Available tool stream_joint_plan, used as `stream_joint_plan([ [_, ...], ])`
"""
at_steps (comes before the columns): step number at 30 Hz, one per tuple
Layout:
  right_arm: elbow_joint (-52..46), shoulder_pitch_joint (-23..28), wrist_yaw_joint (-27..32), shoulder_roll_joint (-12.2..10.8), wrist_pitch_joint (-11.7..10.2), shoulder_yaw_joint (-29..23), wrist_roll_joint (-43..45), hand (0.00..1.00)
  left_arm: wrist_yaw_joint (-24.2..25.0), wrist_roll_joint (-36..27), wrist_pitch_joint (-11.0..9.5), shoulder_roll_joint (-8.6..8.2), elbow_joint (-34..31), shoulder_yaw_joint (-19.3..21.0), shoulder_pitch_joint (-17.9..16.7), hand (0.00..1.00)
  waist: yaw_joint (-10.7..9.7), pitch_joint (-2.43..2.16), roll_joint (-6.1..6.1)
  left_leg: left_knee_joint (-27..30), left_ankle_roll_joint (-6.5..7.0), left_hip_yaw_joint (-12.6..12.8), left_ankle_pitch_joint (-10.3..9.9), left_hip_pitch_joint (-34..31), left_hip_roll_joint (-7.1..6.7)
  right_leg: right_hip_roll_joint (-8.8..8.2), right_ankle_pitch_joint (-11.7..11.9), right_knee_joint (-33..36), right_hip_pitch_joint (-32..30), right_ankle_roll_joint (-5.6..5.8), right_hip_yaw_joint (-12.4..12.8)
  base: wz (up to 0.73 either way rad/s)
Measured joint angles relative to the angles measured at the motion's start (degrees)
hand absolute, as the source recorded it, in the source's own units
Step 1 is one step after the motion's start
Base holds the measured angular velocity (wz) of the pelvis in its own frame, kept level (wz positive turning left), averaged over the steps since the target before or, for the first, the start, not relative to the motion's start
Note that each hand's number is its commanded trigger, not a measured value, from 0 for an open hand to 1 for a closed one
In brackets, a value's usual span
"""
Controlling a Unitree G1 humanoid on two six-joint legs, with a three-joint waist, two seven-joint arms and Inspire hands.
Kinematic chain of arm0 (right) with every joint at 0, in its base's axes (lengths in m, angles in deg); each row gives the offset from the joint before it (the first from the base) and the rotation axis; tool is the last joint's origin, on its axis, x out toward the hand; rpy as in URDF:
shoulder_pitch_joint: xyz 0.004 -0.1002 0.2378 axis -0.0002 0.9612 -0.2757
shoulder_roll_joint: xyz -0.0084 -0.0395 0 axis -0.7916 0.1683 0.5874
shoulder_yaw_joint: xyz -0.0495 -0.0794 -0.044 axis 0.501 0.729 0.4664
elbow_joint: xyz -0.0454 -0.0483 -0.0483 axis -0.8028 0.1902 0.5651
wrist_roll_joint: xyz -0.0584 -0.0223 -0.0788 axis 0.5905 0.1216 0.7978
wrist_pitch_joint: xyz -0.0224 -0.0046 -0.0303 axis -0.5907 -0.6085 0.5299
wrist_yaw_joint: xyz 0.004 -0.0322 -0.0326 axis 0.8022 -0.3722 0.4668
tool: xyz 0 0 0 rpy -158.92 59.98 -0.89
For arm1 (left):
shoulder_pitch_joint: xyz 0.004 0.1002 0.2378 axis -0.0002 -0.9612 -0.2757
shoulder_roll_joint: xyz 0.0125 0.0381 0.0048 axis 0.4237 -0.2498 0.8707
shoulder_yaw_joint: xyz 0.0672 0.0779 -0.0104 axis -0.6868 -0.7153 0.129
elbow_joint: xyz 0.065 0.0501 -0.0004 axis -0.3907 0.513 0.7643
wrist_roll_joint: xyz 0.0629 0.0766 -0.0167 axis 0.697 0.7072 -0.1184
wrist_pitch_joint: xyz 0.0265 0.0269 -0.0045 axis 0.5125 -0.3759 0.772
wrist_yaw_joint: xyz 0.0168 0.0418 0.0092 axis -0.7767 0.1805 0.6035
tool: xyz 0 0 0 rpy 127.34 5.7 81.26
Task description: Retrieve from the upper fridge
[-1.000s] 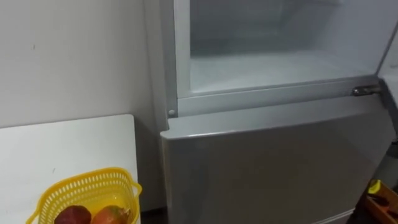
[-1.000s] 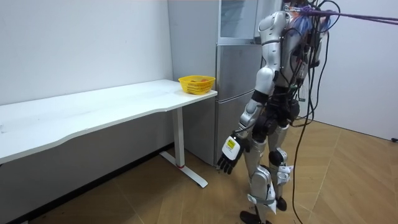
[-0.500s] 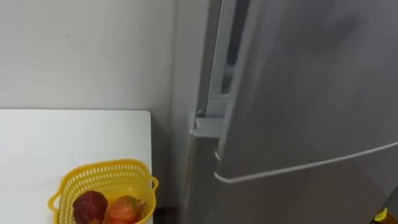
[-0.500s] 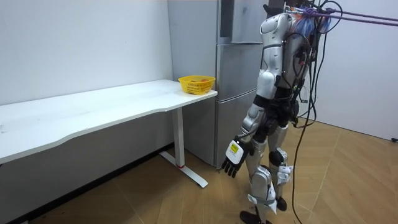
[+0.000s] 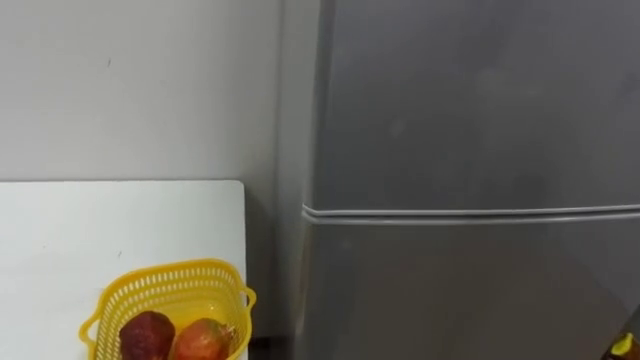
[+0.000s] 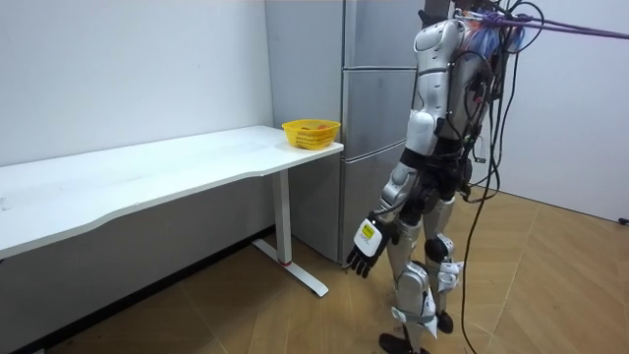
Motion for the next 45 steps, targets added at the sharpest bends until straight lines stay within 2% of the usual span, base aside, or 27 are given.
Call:
stream_joint_plan([
  [3, 0.0, 1.0, 0.2, 0.0, 0.0, 0.0, -0.4, 0.0, 0.0, 0.0, 0.0, 0.0, 0.0, -0.2, 0.0, 0.0, 0.0, -0.2, -0.13, 0.0, 0.0, 0.1, 0.0, 0.0, -0.02, 0.01, 0.0, 0.1, 0.0, 0.0, 0.1, -0.01],
  [9, 0.8, 1.6, 0.6, -0.2, -0.1, 0.0, 0.2, 0.0, 0.0, 0.0, 0.0, -0.08, 0.0, -0.3, 0.2, 0.0, 0.0, -0.18, 0.32, 0.0, 0.0, 0.1, 0.0, 0.0, -0.01, 0.03, 0.0, 0.1, -0.1, 0.0, 0.2, 0.0],
  [11, 2.9, 2.0, 0.7, -0.3, -0.4, 0.1, 0.1, 0.0, 0.0, 0.0, 0.1, -0.09, 0.0, -0.3, 0.1, 0.0, 0.3, -0.2, 0.54, -0.1, 0.0, 0.2, 0.0, 0.0, -0.03, 0.02, 0.0, 0.0, 0.0, 0.0, 0.2, 0.0],
  [13, 5.0, 3.8, 0.6, -0.6, 0.3, 1.2, -0.2, 0.0, -0.2, 0.0, 0.3, -0.17, 0.1, -0.3, 0.1, 0.0, 1.0, -0.2, 0.69, -0.1, 0.0, 0.2, 0.0, 0.0, -0.04, 0.0, 0.0, 0.1, -0.1, 0.0, 0.2, 0.0],
  [15, 8.0, 6.3, -1.4, -1.9, 1.6, 2.0, -0.8, 0.0, -0.4, -0.1, 0.9, -0.62, 0.0, -0.2, 0.0, 0.0, 1.5, -0.14, 1.04, -0.1, 0.0, 0.2, 0.0, 0.0, -0.09, -0.08, 0.0, 0.1, -0.2, 0.01, 0.1, 0.0],
  [22, 18.9, 8.8, -4.2, -5.6, 4.0, 4.4, -8.1, 0.0, -1.2, 0.5, 2.8, -1.15, -0.6, -0.2, -1.0, 0.0, 1.9, -0.21, 2.19, -0.2, 0.0, 0.1, 0.0, 0.0, -0.07, 0.03, 0.0, -0.6, 0.1, 0.06, 0.0, 0.0],
  [26, 27.4, 11.4, -6.8, -7.9, 5.9, 8.4, -12.7, 0.0, -1.2, 0.2, 3.3, -1.74, -0.8, -0.3, -0.4, 0.0, 2.8, -0.42, 2.85, -0.1, 0.0, 0.6, 0.0, 0.1, -0.08, 0.04, 0.1, -0.8, -0.1, 0.09, 0.8, -0.07],
  [27, 29.0, 12.4, -7.6, -8.7, 6.5, 9.2, -14.2, 0.0, -1.2, 0.0, 3.4, -1.74, -1.2, -0.3, -0.4, 0.0, 2.9, -0.31, 2.91, -0.1, 0.0, 0.7, 0.0, 0.1, -0.1, 0.06, 0.1, -0.8, -0.1, 0.09, 1.0, -0.04],
  [29, 31.2, 12.8, -8.5, -9.7, 7.3, 10.5, -16.4, 0.0, -1.2, -0.1, 4.0, -1.71, -1.3, -0.5, -0.4, 0.0, 2.9, -0.23, 3.29, -0.1, 0.0, 0.8, 0.0, 0.1, -0.13, 0.02, 0.1, -0.9, -0.1, 0.11, 1.1, 0.0],
  [31, 35.3, 12.8, -9.1, -10.4, 7.5, 10.8, -17.2, 0.0, -1.1, -0.1, 4.5, -1.69, -2.4, -0.8, -0.7, 0.0, 2.5, -0.34, 3.59, -0.1, 0.0, 0.6, 0.0, 0.0, -0.15, -0.03, 0.1, -0.9, 0.1, 0.15, 0.9, 0.04],
  [33, 39.6, 12.8, -10.7, -11.8, 9.1, 10.7, -18.4, 0.0, -0.9, -0.1, 4.6, -1.77, -5.3, -0.8, -1.5, 0.0, 2.3, -0.3, 3.48, -0.2, -0.01, 0.5, 0.0, -0.1, -0.11, -0.19, 0.0, -0.9, 0.0, 0.17, 0.6, 0.07],
  [39, 45.5, 12.5, -11.7, -13.0, 9.7, 11.0, -22.6, 0.0, -0.9, -0.1, 5.5, -1.9, -8.2, -0.9, -1.7, 0.0, 2.7, -0.25, 3.38, -0.2, -0.01, 0.6, 0.0, 0.0, -0.18, -0.07, 0.0, -0.9, 0.0, 0.18, 0.7, -0.01],
  [42, 47.6, 12.5, -12.5, -13.1, 10.9, 11.9, -24.5, 0.0, -0.9, -0.1, 6.1, -1.95, -8.3, -0.9, -1.7, 0.0, 2.7, -0.21, 3.41, -0.1, -0.01, 0.6, 0.0, 0.0, -0.17, -0.08, 0.0, -0.9, 0.0, 0.18, 0.5, 0.0],
  [45, 50.9, 12.2, -13.1, -13.2, 10.8, 13.6, -25.6, 0.0, -1.0, -0.1, 6.6, -2.03, -8.3, -1.1, -1.8, 0.0, 2.7, -0.18, 3.44, -0.1, -0.01, 0.6, 0.0, 0.0, -0.16, -0.17, 0.0, -1.3, 0.1, 0.19, 0.2, 0.0],
])
